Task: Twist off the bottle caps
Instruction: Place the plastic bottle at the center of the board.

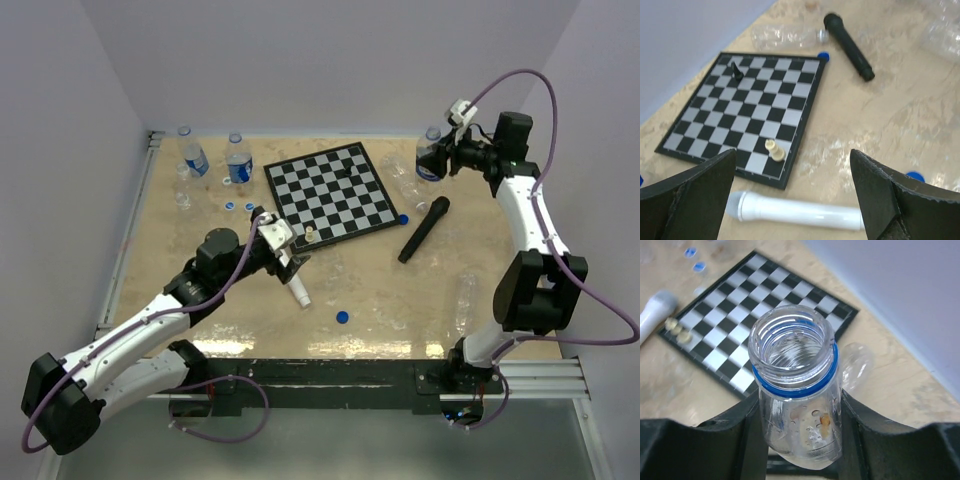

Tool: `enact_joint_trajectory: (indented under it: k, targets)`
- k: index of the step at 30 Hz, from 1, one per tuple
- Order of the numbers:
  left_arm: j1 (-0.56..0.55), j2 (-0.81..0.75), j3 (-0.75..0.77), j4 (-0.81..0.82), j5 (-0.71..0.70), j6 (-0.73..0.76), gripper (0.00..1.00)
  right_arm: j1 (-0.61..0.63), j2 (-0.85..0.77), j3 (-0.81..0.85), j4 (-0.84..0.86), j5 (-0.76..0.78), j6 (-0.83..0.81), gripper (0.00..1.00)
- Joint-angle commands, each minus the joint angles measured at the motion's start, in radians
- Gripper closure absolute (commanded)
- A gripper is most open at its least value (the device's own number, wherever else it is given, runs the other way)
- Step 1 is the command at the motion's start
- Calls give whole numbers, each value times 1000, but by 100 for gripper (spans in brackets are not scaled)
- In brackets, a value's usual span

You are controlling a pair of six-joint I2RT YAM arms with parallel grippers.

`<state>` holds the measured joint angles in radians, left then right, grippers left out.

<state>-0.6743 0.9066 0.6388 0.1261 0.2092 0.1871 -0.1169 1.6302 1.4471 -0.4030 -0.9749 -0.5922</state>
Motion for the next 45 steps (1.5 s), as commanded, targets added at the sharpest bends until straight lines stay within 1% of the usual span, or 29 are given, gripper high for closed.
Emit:
enact_joint_trajectory:
  k: [1,4,8,21,27,30,41,45]
  targets:
    - [4,-17,-31,41,-40,49,0,-4,-20,-25,478,155,394,71]
    - [4,-14,-30,37,-44,54,0,-16,32,-22,588,232,466,71]
    - [4,-20,-28,32,-41,54,0,-46,111,-8,656,248,529,70]
    - [4,-2,-31,29,-42,61,0,-64,312,61,650,255,528,66]
    - [4,11,-28,29,-37,63,0,-72,347,61,639,254,511,64]
    - [4,17,-27,29,-34,63,0,-70,353,39,642,248,508,61]
    - [4,23,-27,30,-25,61,0,-70,339,-13,638,240,460,40]
    - [4,21,-27,30,-27,61,0,-72,330,-20,635,240,453,35]
